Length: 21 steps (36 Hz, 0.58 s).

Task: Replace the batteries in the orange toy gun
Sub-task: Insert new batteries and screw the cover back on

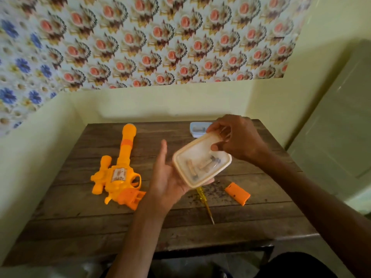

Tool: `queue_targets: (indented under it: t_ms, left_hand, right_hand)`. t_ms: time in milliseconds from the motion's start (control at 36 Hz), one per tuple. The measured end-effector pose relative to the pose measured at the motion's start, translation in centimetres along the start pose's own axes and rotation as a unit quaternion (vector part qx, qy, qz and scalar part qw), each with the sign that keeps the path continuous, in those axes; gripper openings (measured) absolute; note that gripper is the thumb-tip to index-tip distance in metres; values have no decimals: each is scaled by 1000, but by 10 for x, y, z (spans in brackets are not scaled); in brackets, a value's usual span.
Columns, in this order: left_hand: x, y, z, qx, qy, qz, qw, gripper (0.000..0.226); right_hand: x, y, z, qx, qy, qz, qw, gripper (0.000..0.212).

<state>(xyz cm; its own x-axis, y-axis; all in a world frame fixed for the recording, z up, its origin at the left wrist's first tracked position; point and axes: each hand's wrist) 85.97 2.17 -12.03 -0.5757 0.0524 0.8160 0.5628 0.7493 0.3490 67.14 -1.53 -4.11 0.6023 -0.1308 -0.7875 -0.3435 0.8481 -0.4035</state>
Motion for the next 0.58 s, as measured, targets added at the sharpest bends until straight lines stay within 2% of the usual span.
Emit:
queue_targets:
  t_ms: [56, 167, 250, 389, 500, 583]
  left_hand:
    - [-3, 6, -7, -39, 24, 42, 998, 77]
    - [3, 8, -4, -62, 14, 47, 997, 58]
    - [5, 7, -1, -18, 50, 22, 998, 51]
    - [3, -3, 3, 23, 84, -20, 996, 35]
    - [4, -7, 10, 51, 81, -5, 995, 31]
    - [3, -11, 11, 87, 71, 13, 994, 26]
  right_hand:
    - [-6, -6, 5, -30, -28, 29, 999, 43]
    - [-1, -9, 17, -52, -55, 37, 996, 42]
    - [8, -8, 17, 14, -41, 3, 999, 34]
    - [21, -1, 11, 111, -31, -5, 993, 40]
    - [20, -3, 14, 156, -48, -50, 985, 37]
    - [18, -6, 19, 145, -45, -73, 986, 37]
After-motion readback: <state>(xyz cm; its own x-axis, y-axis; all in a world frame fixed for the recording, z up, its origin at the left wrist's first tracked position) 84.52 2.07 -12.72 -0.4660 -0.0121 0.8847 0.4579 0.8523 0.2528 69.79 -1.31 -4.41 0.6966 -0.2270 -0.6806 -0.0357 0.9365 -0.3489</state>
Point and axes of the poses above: each hand's wrist, its own y-axis away from the middle knuckle, its own x-axis out of the palm, z = x × y, and after that the axes turned 9 degrees about -x, right-handed
